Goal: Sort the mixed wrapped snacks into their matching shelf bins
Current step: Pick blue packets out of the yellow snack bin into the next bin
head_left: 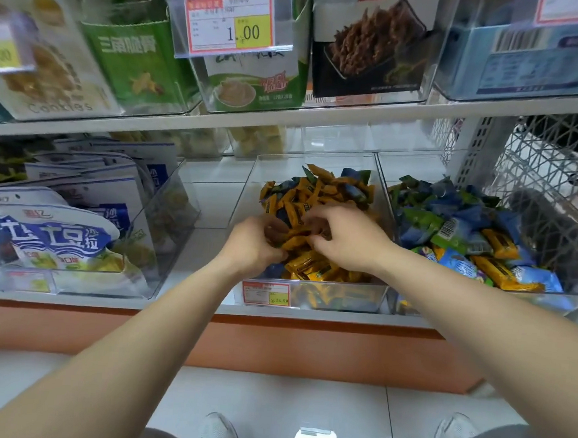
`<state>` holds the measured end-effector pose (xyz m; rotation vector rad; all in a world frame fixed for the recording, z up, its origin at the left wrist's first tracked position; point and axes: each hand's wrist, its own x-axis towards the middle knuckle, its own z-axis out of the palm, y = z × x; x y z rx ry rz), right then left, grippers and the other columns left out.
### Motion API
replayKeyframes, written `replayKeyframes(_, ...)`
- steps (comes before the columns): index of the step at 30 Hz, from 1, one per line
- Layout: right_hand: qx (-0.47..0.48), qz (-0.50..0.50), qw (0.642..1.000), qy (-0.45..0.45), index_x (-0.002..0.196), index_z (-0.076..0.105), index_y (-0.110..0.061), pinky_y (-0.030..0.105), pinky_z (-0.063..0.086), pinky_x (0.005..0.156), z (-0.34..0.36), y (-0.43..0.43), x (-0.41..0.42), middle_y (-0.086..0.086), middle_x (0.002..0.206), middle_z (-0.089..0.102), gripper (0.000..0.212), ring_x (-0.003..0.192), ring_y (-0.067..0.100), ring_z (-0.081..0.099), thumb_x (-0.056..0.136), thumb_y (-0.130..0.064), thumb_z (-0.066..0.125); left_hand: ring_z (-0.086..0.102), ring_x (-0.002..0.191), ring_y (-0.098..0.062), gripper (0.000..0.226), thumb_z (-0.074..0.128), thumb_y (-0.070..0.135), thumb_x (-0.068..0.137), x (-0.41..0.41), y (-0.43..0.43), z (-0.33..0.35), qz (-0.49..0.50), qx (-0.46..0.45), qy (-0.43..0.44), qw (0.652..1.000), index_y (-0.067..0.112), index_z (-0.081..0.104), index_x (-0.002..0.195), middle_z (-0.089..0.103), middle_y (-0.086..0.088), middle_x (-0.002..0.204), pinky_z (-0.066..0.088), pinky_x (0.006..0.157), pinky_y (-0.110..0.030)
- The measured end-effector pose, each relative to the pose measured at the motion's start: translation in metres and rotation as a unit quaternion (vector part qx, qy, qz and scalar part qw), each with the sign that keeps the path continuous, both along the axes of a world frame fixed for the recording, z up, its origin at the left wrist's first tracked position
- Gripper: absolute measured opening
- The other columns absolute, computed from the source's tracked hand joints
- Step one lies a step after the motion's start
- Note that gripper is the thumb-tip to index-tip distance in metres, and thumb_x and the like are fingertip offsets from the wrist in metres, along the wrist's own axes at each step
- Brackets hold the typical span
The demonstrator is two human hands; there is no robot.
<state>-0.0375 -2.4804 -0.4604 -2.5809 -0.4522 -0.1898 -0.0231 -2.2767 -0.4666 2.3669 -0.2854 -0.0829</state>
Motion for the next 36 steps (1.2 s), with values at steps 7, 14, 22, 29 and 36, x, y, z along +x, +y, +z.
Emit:
replayKeyframes(7,-0.07,0.052,0.993,0.082,0.134,0.055,-0.042,0.046,0.045,0.101,-0.006,0.008,0.001,-0.007,0.137,0.058,0.047,0.131,0.025,0.042,0.089,-0.056,0.06,0.066,0.086,-0.008,0.034,0.082,0.01,0.077,-0.007,0.001,0.005,-0.041,0.036,-0.022,0.998,0.019,0.069,0.107,0.07,0.006,0.092,0.047,0.067,-0.007)
replayKeyframes(14,-0.118,0.013,0.992,0.03,0.105,0.069,-0.037,0.033,0.049,0.073,-0.003,0.004,0.002,-0.007,0.115,0.063,0.016,0.11,0.019,0.054,0.089,-0.037,0.066,0.066,0.088,-0.009,0.028,0.06,0.004,0.089,-0.016,0.011,0.035,0.015,-0.021,-0.122,0.992,0.029,0.071,0.097,0.067,0.006,0.1,0.057,0.075,-0.027)
replayKeyframes(22,0.038,0.087,0.993,0.064,0.13,0.065,-0.027,0.03,0.05,0.098,0.009,0.04,0.003,-0.007,0.129,0.067,0.033,0.117,0.011,0.06,0.099,-0.024,0.056,0.069,0.091,-0.018,0.012,0.062,0.013,0.094,-0.018,0.055,0.055,0.047,-0.149,-0.07,0.985,0.023,0.069,0.095,0.064,-0.004,0.107,0.062,0.067,-0.033)
replayKeyframes(29,-0.105,0.06,0.98,0.158,0.124,0.066,-0.017,0.043,0.056,0.089,0.001,0.06,0.02,0.003,0.119,0.07,0.039,0.105,0.023,0.065,0.088,-0.033,0.069,0.068,0.092,-0.021,0.019,0.073,0.023,0.089,-0.02,0.069,0.047,0.022,-0.116,-0.073,0.99,0.031,0.067,0.104,0.067,0.002,0.104,0.061,0.072,-0.042)
replayKeyframes(36,-0.027,0.044,0.983,0.174,0.114,0.071,-0.02,0.034,0.059,0.081,-0.002,0.071,0.021,-0.005,0.095,0.075,0.037,0.088,0.011,0.068,0.079,-0.01,0.071,0.071,0.087,-0.023,0.019,0.073,0.017,0.088,-0.019,0.07,0.047,0.036,-0.131,-0.059,0.989,0.021,0.068,0.106,0.067,-0.006,0.107,0.062,0.065,-0.034)
